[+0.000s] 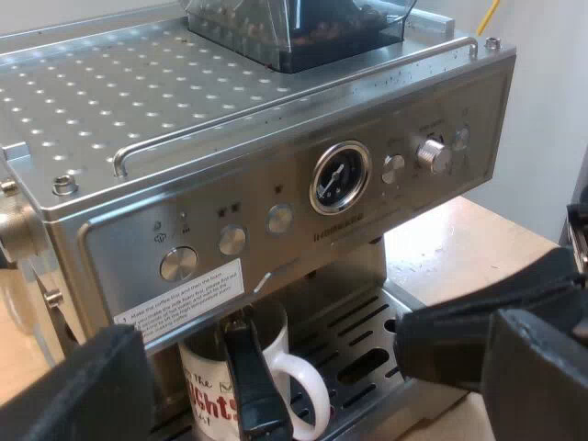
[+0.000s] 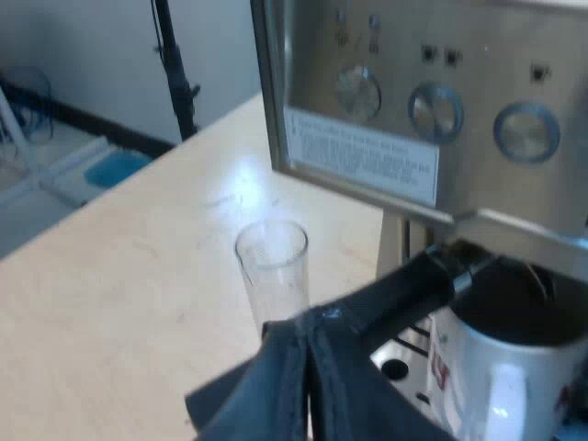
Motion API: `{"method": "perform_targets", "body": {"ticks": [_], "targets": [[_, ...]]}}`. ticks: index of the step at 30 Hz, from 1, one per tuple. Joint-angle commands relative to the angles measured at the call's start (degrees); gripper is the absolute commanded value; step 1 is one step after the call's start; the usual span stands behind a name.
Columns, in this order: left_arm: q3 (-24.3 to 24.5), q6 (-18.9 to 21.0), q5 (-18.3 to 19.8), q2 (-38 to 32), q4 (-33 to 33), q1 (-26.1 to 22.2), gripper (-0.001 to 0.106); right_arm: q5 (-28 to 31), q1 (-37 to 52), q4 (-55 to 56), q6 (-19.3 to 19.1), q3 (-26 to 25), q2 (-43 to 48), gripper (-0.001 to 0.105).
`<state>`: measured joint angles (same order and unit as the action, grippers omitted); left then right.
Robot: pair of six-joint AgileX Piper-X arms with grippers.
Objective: Place mug into machine
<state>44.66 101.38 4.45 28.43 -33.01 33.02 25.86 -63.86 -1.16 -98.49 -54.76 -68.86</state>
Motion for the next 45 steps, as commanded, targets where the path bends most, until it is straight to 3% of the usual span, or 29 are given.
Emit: {"method": "perform_targets", "body": {"ticks": [1,6,10,12,19,45], "targets": [[0.3,0.2,0.1,-0.1,-0.1,0.1,0.079,0.0,0.3,-1.7,-0.7,-0.6,-0.6,0.000],[-0.4,0.2,0.5,-0.1,-0.1,0.1,0.079,2.5,0.3,-2.2,-0.7,-0.6,-2.4,0.000],[-2.1,0.2,0.5,-0.1,-0.1,0.1,0.079,2.7,0.3,-8.0,-5.7,-0.6,-4.6,0.000],[-2.6,0.2,0.5,-0.1,0.1,0.1,0.079,4.3,0.5,-10.8,-6.3,-0.6,-5.4,0.000],[-3.1,0.2,0.5,-0.1,0.4,0.1,0.079,6.1,3.8,-14.0,-6.1,-0.6,-6.8,0.000],[-3.2,0.2,1.9,-0.1,0.4,0.1,0.079,2.2,7.7,-15.4,-6.3,-1.7,-9.0,0.000]]}}
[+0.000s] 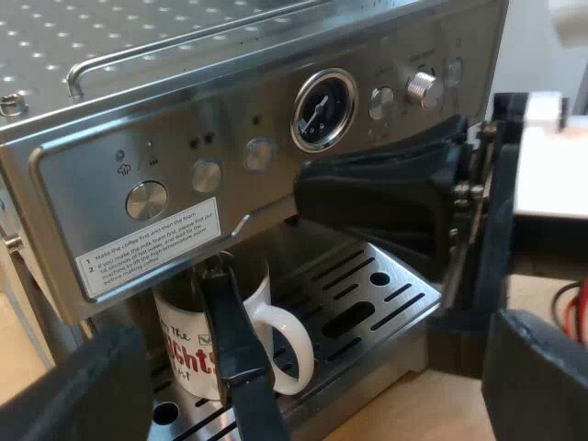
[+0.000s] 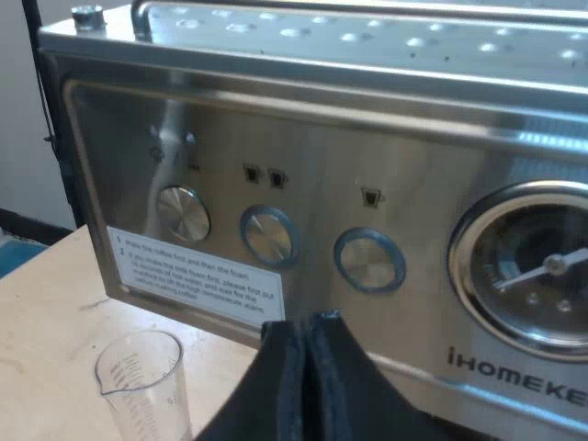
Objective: Place mug into machine
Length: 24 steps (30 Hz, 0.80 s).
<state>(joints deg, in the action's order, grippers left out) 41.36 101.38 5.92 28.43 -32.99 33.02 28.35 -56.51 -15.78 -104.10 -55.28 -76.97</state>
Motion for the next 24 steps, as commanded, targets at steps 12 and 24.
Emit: {"method": "perform_targets", "body": {"ticks": [12,24], "targets": [[0.1,0.2,0.4,-0.1,0.3,0.1,0.079,1.8,0.3,-0.7,-0.7,-4.6,-5.2,0.000],[0.1,0.2,1.6,-0.1,0.3,0.1,0.079,1.9,2.6,-2.4,-0.7,-4.8,-5.2,0.000]]}}
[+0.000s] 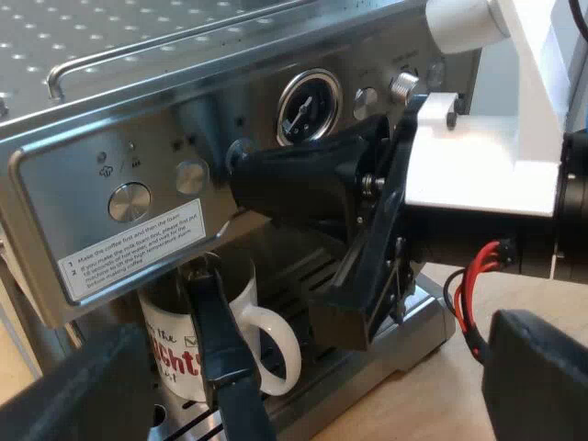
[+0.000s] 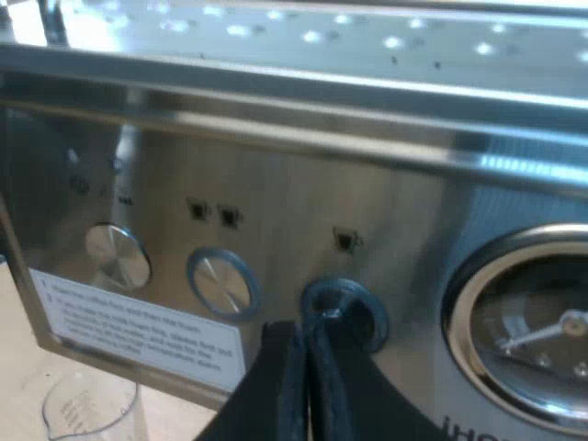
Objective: Place mug into machine
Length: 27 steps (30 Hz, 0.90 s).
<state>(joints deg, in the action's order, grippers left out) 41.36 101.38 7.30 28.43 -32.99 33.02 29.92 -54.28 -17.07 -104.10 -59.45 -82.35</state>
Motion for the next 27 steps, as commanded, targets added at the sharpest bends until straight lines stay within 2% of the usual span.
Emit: {"method": "perform_targets", "body": {"ticks": [1,27], "targets": [[0.1,0.2,0.2,-0.1,0.3,0.1,0.079,0.3,0.6,-1.1,-0.7,-0.7,0.0,0.000],[0.1,0.2,0.2,-0.1,0.3,0.1,0.079,2.9,2.1,-1.1,-0.6,-0.7,0.0,0.000]]}}
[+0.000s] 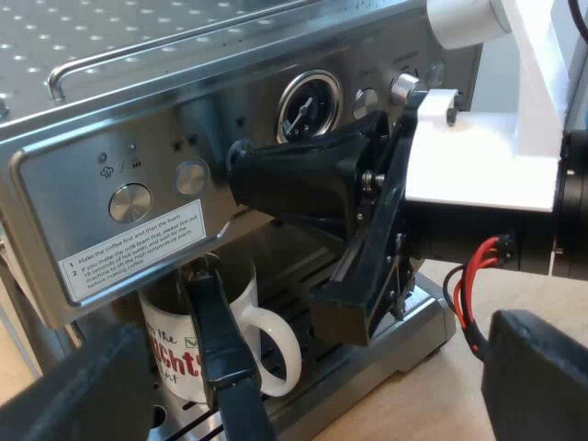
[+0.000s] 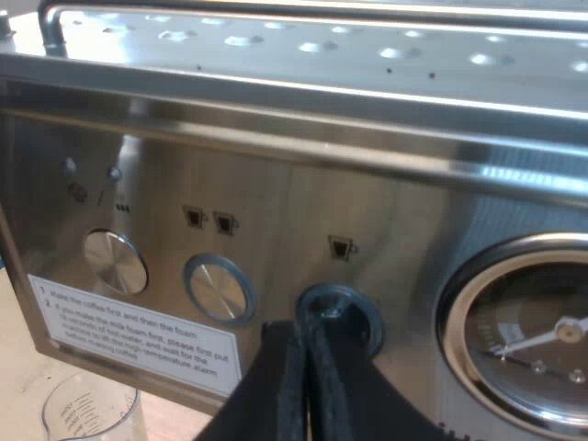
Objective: Place mug into machine
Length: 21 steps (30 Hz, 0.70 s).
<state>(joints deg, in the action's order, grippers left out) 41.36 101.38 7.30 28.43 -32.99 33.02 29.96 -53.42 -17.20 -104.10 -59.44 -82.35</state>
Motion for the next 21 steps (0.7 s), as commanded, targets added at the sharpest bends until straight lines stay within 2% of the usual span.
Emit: {"method": "perform_targets", "body": {"ticks": [1,4,16,21], "targets": [[0.1,0.2,0.2,-0.1,0.3,0.1,0.079,2.8,1.2,-0.9,-0.6,-0.7,0.0,0.000],[0.1,0.0,0.2,-0.1,0.3,0.1,0.079,-0.6,1.0,-0.5,-0.6,-0.7,0.2,0.000],[0.1,0.0,0.2,-0.1,0.3,0.1,0.079,-0.6,-2.1,7.2,-0.6,-0.7,3.5,0.000],[0.1,-1.3,0.2,-0.1,0.3,0.1,0.079,-0.6,-3.5,8.4,-0.6,-0.7,5.5,0.000]]}}
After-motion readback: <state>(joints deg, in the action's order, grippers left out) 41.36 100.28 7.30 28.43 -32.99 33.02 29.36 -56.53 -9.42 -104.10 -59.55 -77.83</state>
